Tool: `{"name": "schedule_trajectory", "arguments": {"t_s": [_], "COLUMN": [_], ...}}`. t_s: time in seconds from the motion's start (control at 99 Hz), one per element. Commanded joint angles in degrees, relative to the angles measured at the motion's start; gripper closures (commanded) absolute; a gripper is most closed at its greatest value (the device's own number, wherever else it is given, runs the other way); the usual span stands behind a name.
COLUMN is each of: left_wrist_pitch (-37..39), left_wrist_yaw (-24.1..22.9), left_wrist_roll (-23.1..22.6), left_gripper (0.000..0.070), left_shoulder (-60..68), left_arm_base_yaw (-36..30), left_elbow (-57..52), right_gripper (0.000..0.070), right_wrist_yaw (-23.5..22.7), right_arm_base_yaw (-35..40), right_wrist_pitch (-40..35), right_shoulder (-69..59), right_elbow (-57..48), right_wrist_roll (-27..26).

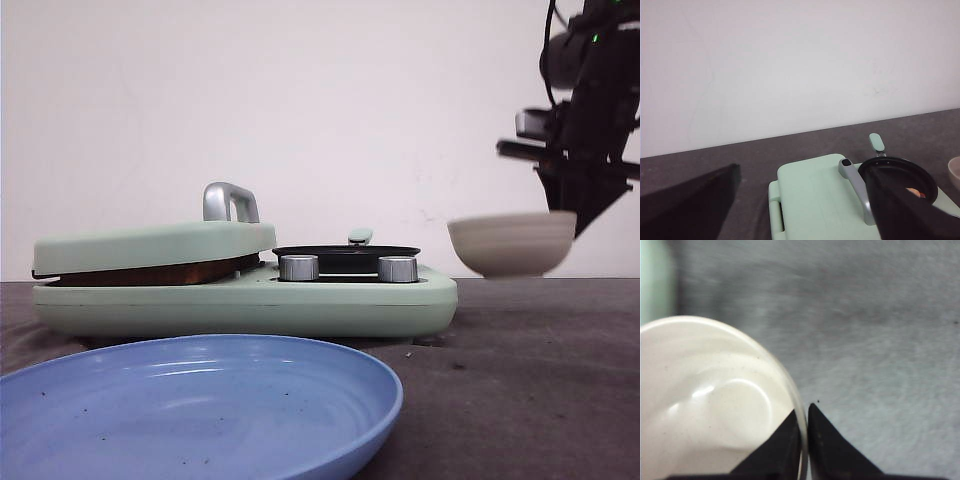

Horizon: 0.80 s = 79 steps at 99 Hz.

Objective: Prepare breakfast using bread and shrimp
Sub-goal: 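Carry the empty bowl back and set it down beside the pan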

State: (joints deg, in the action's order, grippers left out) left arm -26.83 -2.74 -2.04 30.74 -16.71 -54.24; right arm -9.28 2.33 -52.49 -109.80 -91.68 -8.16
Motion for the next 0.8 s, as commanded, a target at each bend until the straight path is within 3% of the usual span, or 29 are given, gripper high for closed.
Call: {"name": "schedule_trajectory", "arguments": {"t_s": [0.0,0.616,0.687,0.788], "left_wrist_pitch": [0.52,0.59,0.59,0.59], "left_wrist_yaw": [0.17,0.20,0.20,0.20], "left_wrist_roll": [-0.09,-0.07,-0.07,-0.07], "left_gripper": [0.0243,0.0243,0.0243,0.0243], "left_shoulder": [0.31,1.31,1.44,1.51], "left_arm_base_yaw": [-0.09,-0.09,-0.09,-0.09], "left_elbow": [-0.55,-0.55,-0.55,-0.55], "right_gripper": [0.0696,0.0693,0.0636,0.0452], "right_wrist_yaw": [0.50,0.33,0.28,0.28], "right_arm_base_yaw": [-0.52,-1.77,-1.77,-1.88], "right_wrist_pitch": [0.63,4.98,5.18,4.66], "right_shoulder": [-1.95,-4.96,-4.96,-4.96], "right_elbow": [-0.98,1.05,1.05,1.05], "right_wrist_roll": [1.55,3.04,3.04,3.04]}}
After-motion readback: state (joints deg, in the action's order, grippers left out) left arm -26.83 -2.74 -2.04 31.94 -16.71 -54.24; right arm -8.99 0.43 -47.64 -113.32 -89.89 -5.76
